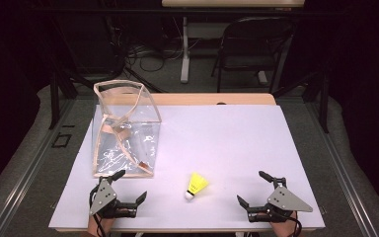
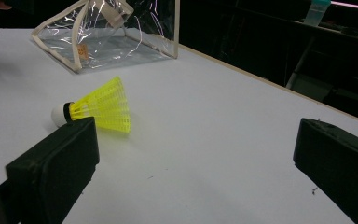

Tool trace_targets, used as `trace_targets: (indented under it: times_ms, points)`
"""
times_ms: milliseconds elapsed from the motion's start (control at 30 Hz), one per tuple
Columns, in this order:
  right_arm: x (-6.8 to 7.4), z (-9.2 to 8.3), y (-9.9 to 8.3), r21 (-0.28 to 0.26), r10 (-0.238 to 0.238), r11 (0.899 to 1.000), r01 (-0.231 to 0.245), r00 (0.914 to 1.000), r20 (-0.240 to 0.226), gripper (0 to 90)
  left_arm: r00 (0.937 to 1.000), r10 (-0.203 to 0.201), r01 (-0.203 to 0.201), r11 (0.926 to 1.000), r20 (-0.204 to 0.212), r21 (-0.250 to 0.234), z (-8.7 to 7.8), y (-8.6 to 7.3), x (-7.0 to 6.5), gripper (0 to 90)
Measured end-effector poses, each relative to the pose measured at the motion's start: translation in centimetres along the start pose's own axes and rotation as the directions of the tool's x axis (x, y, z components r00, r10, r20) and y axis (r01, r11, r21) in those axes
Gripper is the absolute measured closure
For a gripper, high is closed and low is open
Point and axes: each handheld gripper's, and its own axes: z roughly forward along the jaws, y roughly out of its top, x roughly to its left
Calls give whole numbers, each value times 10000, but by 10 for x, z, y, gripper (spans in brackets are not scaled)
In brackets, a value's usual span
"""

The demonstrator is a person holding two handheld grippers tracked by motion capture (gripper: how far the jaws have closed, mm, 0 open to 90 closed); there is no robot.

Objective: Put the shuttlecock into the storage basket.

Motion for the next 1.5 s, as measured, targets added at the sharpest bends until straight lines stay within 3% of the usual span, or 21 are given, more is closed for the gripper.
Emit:
trace_targets:
  times_ms: [467,733,1233,1500]
  points:
    - [0,1,-1,82,18,10000,-18,10000,-9,0,9999,148,-148,9998,44,119,2,3,-3,0]
    - [1,1,-1,93,3,10000,-3,10000,-17,0,9998,-143,142,9999,122,72,2,7,-2,0]
    - [1,3,-1,201,-32,9998,33,10000,-43,0,9997,-248,247,9995,39,216,13,14,-8,0]
    - [1,3,-1,233,31,9997,-30,10000,-58,0,9995,-196,181,9978,238,645,22,18,-12,0]
